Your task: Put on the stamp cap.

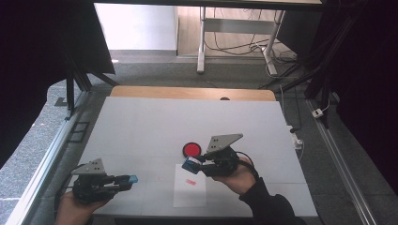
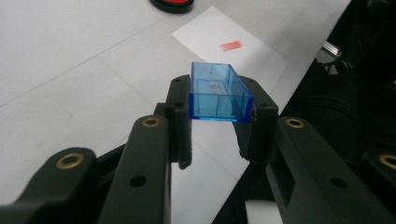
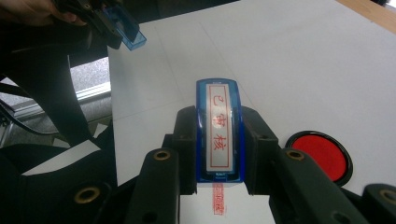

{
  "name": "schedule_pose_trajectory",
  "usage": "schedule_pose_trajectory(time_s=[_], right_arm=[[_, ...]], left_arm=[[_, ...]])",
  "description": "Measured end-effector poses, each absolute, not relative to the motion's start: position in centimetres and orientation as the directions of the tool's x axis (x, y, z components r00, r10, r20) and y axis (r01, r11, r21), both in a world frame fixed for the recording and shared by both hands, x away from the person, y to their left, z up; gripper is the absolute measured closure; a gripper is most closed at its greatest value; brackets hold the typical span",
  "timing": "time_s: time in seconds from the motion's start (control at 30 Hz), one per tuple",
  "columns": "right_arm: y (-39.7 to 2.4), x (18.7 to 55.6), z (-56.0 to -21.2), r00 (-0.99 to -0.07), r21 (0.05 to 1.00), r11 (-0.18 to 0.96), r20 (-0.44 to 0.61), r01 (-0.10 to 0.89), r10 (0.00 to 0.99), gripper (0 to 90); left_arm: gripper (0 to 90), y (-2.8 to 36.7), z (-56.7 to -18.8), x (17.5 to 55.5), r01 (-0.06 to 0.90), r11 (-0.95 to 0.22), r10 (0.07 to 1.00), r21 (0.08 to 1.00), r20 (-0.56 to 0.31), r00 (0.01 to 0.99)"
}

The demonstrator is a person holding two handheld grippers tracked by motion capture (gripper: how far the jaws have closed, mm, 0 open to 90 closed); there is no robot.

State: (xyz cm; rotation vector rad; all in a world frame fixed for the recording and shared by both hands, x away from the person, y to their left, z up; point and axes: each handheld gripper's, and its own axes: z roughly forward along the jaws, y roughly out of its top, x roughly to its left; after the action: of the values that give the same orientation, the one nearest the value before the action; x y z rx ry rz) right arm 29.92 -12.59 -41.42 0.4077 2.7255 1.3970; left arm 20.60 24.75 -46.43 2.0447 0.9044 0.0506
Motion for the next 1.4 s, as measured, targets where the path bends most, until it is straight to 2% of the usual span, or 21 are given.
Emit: schedule_pose_trajectory(time_s=[0.37,0.83,1.4], right_arm=[[-12.9,29.9,-40.9,-0.969,0.812,0.547,0.084,0.202,0.233,70.5],[-13.2,29.8,-40.2,-0.975,0.827,0.53,0.09,0.186,0.203,70.5],[-13.6,29.7,-39.5,-0.982,0.856,0.484,0.123,0.18,0.147,70.5]], left_arm=[[68.8,21.7,-46.1,22.7,0.525,-0.422,0.507,0.739,-0.287,0.813],[68.8,17.4,-45.4,25.8,0.386,-0.489,0.309,0.782,-0.258,0.915],[68.9,13.8,-45.2,28.2,0.295,-0.496,0.142,0.816,-0.259,0.955]])
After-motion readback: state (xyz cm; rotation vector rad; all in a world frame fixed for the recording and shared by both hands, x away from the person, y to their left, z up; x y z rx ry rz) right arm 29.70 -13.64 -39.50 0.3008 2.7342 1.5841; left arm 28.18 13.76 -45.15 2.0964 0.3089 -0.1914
